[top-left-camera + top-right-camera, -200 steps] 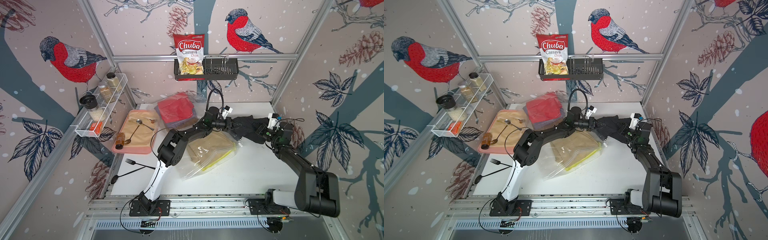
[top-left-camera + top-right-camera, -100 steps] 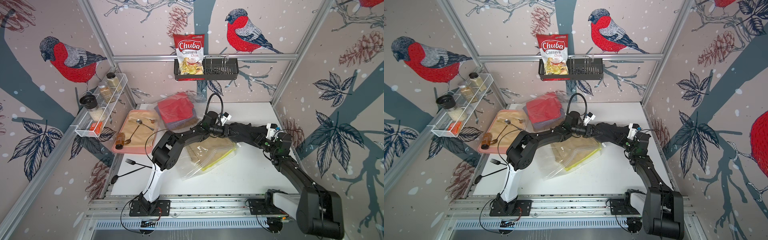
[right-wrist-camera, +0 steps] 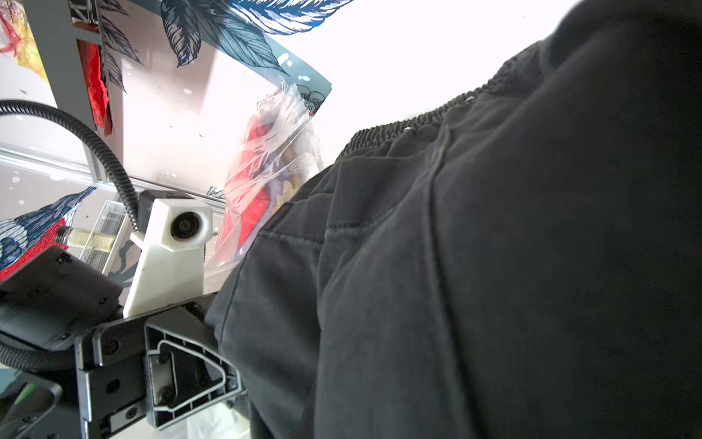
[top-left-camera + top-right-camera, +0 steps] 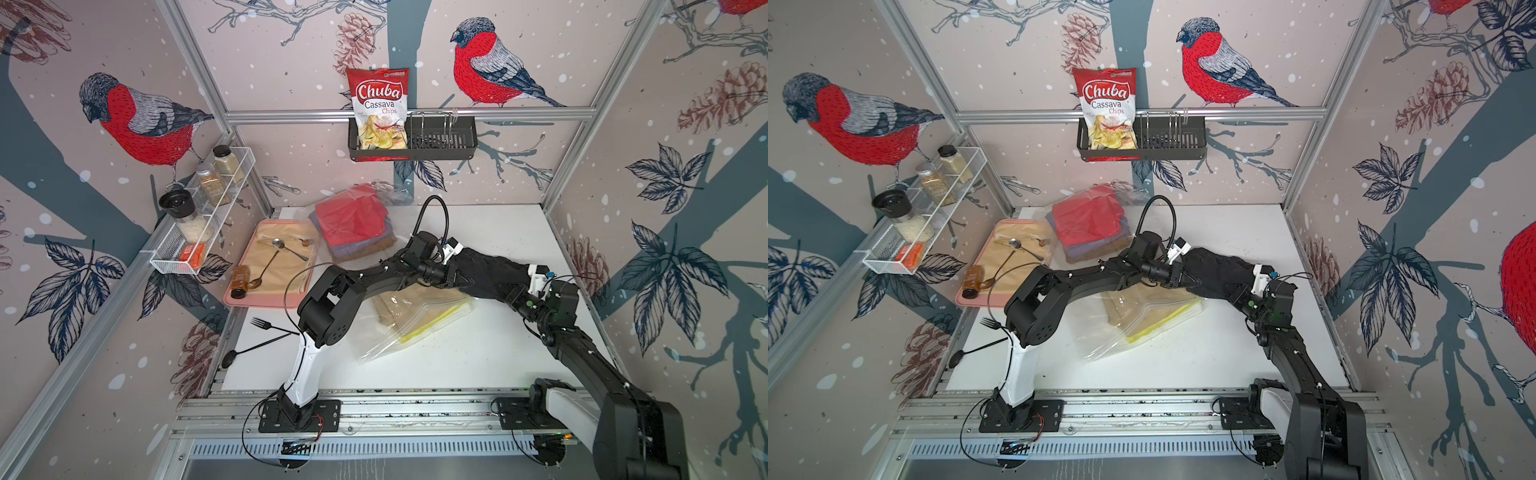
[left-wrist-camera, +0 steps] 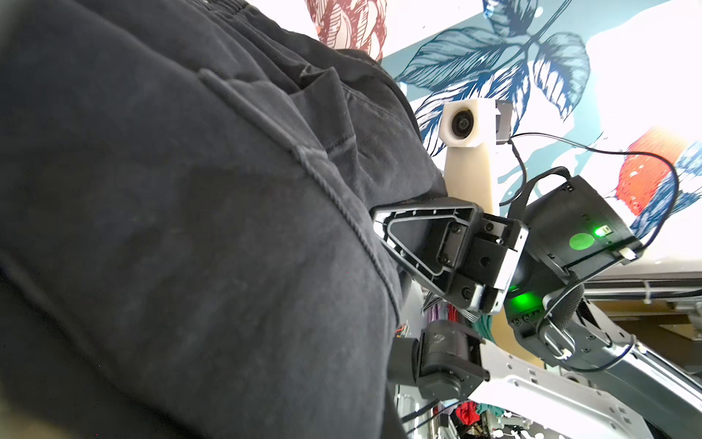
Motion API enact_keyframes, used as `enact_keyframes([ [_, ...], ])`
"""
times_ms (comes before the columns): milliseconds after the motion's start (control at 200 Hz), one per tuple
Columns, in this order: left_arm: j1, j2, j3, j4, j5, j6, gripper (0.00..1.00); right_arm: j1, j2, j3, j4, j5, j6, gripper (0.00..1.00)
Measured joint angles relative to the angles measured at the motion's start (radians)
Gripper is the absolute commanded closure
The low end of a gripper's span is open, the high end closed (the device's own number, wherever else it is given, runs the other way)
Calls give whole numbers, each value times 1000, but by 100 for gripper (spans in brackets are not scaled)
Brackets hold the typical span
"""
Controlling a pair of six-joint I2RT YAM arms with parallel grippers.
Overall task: Take the trousers out of the vacuum bag
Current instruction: Place the trousers at the center of the board.
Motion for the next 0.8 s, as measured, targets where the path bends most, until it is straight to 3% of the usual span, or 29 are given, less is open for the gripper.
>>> enact_keyframes([
  [190,0,-2,30,-114,-11,78,99,11,-41,-17,-37,-1,11,81],
  [530,11,-37,2,-218,-105,146,97,39,-156,-41,-245,90,14,35],
  [800,-6,-40,-3,-219,-134,145,94,39,-305,-37,-392,140,15,13],
])
